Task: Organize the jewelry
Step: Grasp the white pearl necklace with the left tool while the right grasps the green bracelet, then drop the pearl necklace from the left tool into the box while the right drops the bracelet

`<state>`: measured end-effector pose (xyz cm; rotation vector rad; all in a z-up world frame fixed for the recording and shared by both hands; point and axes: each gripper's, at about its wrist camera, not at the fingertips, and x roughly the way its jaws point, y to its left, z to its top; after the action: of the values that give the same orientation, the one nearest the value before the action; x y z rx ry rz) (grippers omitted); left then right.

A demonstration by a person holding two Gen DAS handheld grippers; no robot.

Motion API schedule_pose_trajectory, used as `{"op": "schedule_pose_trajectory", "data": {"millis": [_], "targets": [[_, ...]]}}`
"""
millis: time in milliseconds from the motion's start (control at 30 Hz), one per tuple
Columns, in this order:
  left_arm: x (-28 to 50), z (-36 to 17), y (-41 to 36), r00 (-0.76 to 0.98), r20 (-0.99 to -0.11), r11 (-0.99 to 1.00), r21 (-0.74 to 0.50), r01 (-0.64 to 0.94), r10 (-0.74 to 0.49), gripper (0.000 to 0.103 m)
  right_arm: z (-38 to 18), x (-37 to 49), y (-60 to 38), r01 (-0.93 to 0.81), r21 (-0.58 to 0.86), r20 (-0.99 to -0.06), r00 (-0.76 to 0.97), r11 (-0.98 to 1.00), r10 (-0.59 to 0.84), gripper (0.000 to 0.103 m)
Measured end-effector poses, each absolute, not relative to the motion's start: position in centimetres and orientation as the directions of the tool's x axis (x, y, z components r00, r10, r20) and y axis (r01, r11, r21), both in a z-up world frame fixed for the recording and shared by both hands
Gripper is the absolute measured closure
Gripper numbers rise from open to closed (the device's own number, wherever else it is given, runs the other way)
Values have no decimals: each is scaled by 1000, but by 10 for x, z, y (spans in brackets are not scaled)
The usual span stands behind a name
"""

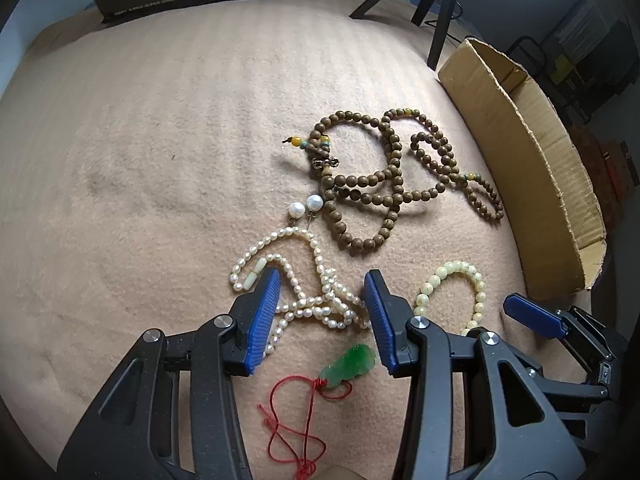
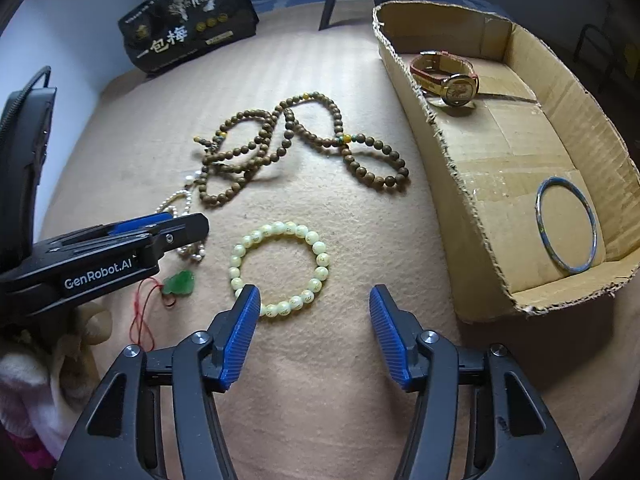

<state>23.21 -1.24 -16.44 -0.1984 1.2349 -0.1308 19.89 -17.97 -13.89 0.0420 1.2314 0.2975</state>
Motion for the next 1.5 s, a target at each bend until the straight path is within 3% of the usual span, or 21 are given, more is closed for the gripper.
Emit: {"op": "schedule_pose_trajectory", "data": {"millis": [200,433,467,533,633,733,1500], "targets": [[234,-165,-16,341,-924,982,-188,-8,-174,60,-148,207,-169,-201,164,-930,294,966,220,50],[235,-166,-13,355,-923,986,-164,-5,-152,91,-152,215,-164,-216,144,-932,297,966,206,51],[234,-166,-9,352,-922,984,-177,-10,-162,93,-151,216,-162,-226,135,-933,300,965,200,54],[233,-165,1,346,-919,977,-212,-24,-190,98,-151,216,-160,-243,114,-932,310,963,189,71],[233,-166,9,344,-913,968,-248,-36,-221,98,-151,217,-163,-256,128,-928,310,958,207,90],[232,-163,10,354,-906,964,-264,-43,-233,98,-151,216,-163,-274,135,-924,311,952,220,95],[207,-74,30,519,-770,899,-438,-5,-372,98,-69,197,-159,-399,132,-822,468,908,325,97]]}}
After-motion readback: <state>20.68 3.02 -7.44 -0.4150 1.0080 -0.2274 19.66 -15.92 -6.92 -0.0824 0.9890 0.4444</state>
